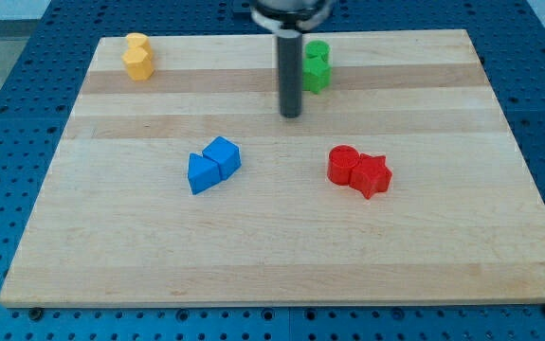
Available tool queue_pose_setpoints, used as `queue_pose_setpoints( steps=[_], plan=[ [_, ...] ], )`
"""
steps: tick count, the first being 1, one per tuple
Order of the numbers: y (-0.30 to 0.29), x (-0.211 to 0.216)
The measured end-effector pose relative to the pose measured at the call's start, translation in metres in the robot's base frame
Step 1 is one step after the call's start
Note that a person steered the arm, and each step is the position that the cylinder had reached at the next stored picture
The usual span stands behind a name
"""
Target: Slide the green circle towards the yellow hexagon
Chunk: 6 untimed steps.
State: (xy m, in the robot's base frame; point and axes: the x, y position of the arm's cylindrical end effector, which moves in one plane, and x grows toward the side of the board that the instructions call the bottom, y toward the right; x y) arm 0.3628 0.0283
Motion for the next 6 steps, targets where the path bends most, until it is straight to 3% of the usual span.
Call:
queue_pose_setpoints(
  steps=[2, 3, 5, 6],
  plan=[
    [0.081, -0.03],
    [0.093, -0.057],
    [0.07, -0.105],
    [0.04, -0.107]
  ],
)
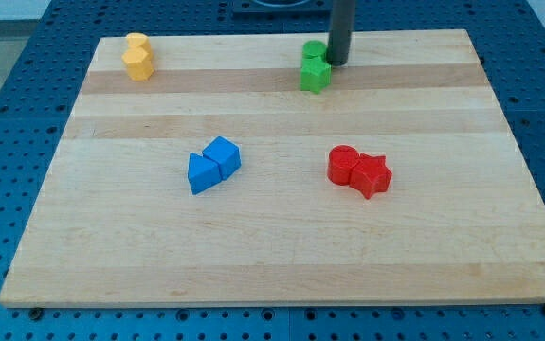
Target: Slide the green circle towards the yellow hexagon
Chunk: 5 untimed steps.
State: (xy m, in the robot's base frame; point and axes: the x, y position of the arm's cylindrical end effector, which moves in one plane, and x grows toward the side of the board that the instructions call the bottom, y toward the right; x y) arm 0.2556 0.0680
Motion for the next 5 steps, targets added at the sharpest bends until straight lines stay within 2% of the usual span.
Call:
queue_pose_setpoints(
  steps=[5],
  plan=[
    [-0.105, 0.0]
  ],
)
